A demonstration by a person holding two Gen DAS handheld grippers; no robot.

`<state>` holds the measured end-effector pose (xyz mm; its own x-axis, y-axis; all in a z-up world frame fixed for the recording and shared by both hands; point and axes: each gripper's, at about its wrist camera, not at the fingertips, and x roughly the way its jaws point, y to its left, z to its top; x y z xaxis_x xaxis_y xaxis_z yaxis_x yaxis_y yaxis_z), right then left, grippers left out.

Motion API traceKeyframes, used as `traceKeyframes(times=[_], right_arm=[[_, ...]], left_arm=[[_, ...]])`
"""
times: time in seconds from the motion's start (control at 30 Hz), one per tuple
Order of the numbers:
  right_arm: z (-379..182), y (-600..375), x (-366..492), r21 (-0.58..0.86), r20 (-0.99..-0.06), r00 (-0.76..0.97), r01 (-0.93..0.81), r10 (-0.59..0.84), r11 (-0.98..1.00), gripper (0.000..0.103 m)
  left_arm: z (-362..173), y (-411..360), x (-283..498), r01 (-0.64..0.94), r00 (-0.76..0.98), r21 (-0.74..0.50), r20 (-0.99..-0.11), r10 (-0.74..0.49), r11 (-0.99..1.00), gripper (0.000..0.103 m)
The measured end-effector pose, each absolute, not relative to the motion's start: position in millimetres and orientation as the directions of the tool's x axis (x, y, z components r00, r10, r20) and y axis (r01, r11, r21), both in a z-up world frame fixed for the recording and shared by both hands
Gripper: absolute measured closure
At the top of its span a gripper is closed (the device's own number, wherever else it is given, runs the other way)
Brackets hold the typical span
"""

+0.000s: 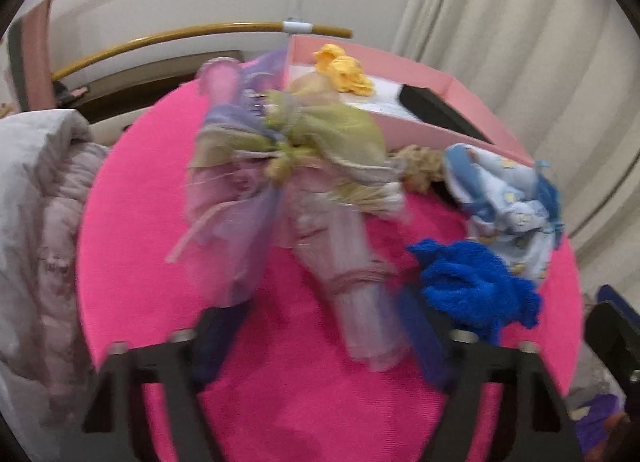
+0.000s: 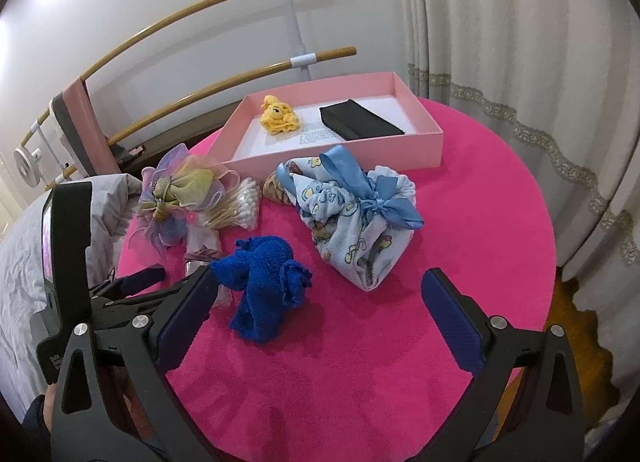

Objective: Organize soft objects
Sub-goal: 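Grasp the clear plastic bag with the left tool while the right tool grasps the blue knitted cloth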

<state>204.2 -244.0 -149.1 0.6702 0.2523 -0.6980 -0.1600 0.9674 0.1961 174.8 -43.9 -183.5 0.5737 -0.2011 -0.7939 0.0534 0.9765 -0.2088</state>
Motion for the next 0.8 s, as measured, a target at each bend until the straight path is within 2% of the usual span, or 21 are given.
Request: traceKeyframes(times=[0.03, 0.1, 0.27, 0.5, 0.67, 0.8], right_arm=[[-149, -244, 205, 0.196, -0.699, 0.669, -0.16, 0.252, 0.968, 0.001], [-150, -245, 206, 0.195, -0.701, 0.668, -0.158, 0.25, 0.968, 0.001], [-154, -241, 205, 0.199, -0.707, 0.657, -0.17, 0.261, 0.965, 0.001], [-164, -230, 206, 0.21, -0.72, 0.632, -0.195, 0.286, 0.958, 0.003], [-179, -219, 211, 0.24, -0.733, 0.601, -0.207, 0.317, 0.948, 0.01], [-191, -208, 217, 0.259, -0.74, 0.584, -0.211, 0.334, 0.943, 0.021]], left_arm=[[-183, -46, 175, 0.079, 0.571, -0.232, -0.787, -0.234, 0.97, 0.067], [-181, -52, 177, 0.104, 0.573, -0.205, -0.788, -0.228, 0.973, 0.074], [-182, -42, 180, 0.12, 0.572, -0.231, -0.779, -0.258, 0.965, 0.078], [-174, -31, 168, 0.124, 0.61, -0.147, -0.769, -0.192, 0.981, 0.081], [-174, -33, 153, 0.116, 0.627, -0.081, -0.767, -0.136, 0.99, 0.081], [-168, -39, 139, 0.118, 0.642, -0.039, -0.76, -0.106, 0.992, 0.081]])
